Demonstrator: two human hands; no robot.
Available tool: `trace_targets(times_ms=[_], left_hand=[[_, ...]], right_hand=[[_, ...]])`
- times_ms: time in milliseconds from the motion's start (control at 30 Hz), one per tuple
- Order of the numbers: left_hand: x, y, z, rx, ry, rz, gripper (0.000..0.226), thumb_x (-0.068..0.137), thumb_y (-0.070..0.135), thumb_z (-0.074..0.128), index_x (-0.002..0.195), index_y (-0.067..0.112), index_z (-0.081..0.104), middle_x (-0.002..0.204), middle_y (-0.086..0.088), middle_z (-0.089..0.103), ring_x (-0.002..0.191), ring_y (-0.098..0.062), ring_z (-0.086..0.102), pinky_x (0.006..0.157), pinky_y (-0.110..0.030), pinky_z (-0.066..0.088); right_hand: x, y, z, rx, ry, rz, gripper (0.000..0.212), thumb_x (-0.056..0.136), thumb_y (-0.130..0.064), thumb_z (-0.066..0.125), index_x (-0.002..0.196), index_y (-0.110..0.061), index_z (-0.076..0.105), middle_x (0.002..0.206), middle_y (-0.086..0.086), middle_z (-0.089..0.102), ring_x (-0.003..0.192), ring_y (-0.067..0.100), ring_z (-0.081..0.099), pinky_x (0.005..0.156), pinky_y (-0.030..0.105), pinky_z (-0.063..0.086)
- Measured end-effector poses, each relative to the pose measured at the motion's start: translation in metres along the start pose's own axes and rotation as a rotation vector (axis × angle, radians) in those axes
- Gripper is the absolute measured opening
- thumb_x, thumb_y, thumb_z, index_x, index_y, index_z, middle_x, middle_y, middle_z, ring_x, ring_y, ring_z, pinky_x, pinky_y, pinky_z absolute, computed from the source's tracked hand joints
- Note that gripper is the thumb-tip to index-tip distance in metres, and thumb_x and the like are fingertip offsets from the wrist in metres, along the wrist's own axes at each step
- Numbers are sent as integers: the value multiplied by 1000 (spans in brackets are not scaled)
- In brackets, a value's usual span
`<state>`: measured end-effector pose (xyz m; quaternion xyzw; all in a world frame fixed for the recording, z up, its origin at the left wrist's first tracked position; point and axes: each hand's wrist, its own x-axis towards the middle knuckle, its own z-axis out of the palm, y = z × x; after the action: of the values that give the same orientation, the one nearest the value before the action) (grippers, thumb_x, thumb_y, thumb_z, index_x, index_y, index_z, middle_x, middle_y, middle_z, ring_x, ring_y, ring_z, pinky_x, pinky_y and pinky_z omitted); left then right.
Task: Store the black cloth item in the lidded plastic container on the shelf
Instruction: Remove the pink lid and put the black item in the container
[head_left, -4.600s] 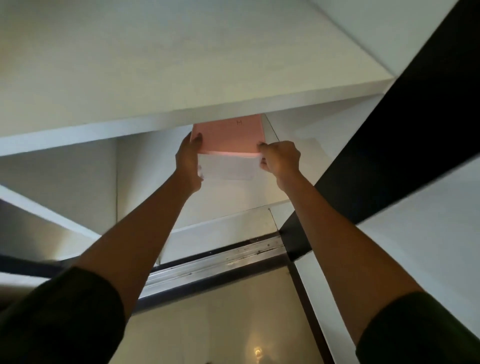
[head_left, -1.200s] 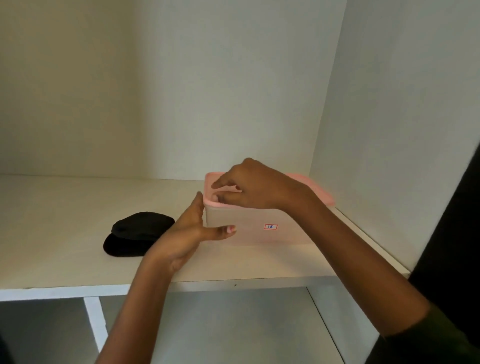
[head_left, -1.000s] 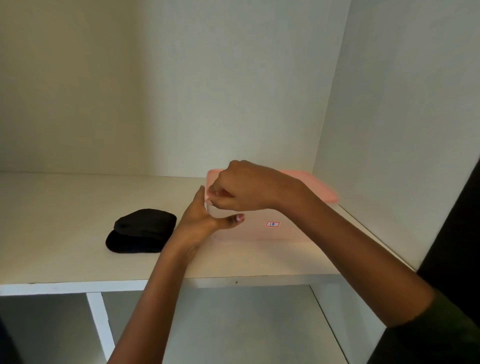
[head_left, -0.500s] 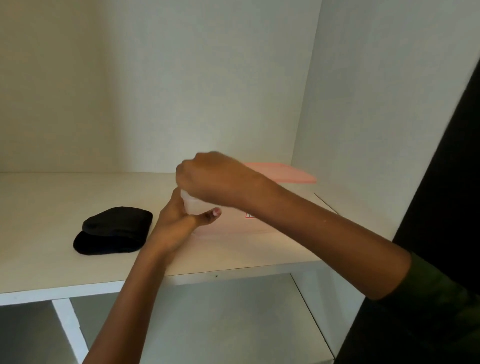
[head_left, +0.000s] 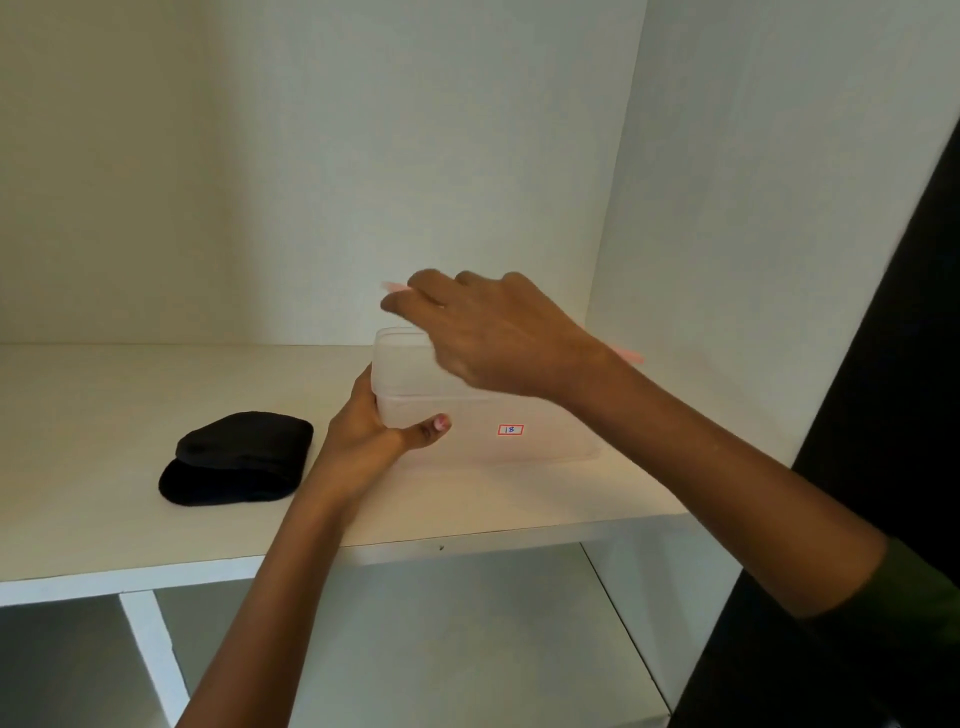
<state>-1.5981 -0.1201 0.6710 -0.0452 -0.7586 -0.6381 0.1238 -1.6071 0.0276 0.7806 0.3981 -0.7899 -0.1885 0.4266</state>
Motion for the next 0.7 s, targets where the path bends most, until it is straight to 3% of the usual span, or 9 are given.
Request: trace_targets(times_ms=[33, 100, 200, 300, 367, 467, 600, 700], left_hand=[[0, 0, 0, -3, -3, -2, 85, 63, 41, 82, 136, 38, 38, 124, 11, 59, 112, -16, 57, 97, -39, 48], [0, 1, -1, -8, -3, -9, 88, 58, 45, 81, 135, 38, 39, 125, 12, 59, 114, -17, 56, 100, -42, 47], [0, 2, -2, 9, 1, -14, 93, 54, 47, 80, 137, 36, 37, 127, 10, 58, 116, -19, 55, 101, -43, 46], [0, 2, -1, -3, -6, -15, 96, 53, 48, 81, 138, 35, 37, 127, 10, 58, 116, -18, 55, 100, -40, 46], [0, 2, -1, -8, -13, -16, 93, 58, 45, 82, 139, 34, 36, 127, 10, 57, 116, -19, 54, 98, -37, 45], [0, 2, -2, -18, -18, -11, 92, 60, 43, 81, 139, 33, 36, 128, 9, 57, 117, -19, 54, 101, -39, 45], [0, 3, 0, -27, -8, 2, 81, 70, 32, 79, 139, 31, 36, 125, 10, 56, 115, -18, 52, 95, -33, 42], [1, 3, 1, -24, -11, 2, 81, 71, 31, 79, 139, 32, 35, 125, 10, 54, 114, -18, 51, 95, -33, 41]], right_hand=[[-3, 8, -3, -6, -69, 24, 64, 80, 1, 46, 137, -27, 43, 124, 1, 57, 58, 22, 54, 40, 22, 14], [-7, 26, -12, -22, -144, 102, 87, 80, 9, 42, 147, -42, 19, 134, -1, 49, 52, 18, 41, 40, 24, 18], [-9, 56, -25, -39, -102, 260, 86, 87, 4, 40, 147, -48, 7, 118, 7, 55, 54, 24, 49, 44, 25, 26], [-8, 87, -30, -47, -38, 434, 92, 84, 6, 49, 149, -40, 2, 105, 12, 58, 67, 36, 64, 52, 32, 36], [-8, 113, -28, 17, -52, 591, 90, 82, 8, 53, 150, -29, 6, 101, 17, 61, 76, 38, 64, 61, 38, 41], [-15, 151, -23, 162, -249, 748, 80, 81, 3, 62, 145, -13, 18, 111, 28, 58, 98, 44, 60, 80, 45, 46], [-28, 175, -10, 304, -504, 824, 78, 80, -11, 73, 145, -7, 30, 141, 26, 42, 128, 37, 45, 100, 36, 41], [-38, 176, 10, 327, -561, 831, 75, 83, -13, 70, 146, -7, 30, 147, 21, 40, 133, 33, 41, 104, 33, 37]])
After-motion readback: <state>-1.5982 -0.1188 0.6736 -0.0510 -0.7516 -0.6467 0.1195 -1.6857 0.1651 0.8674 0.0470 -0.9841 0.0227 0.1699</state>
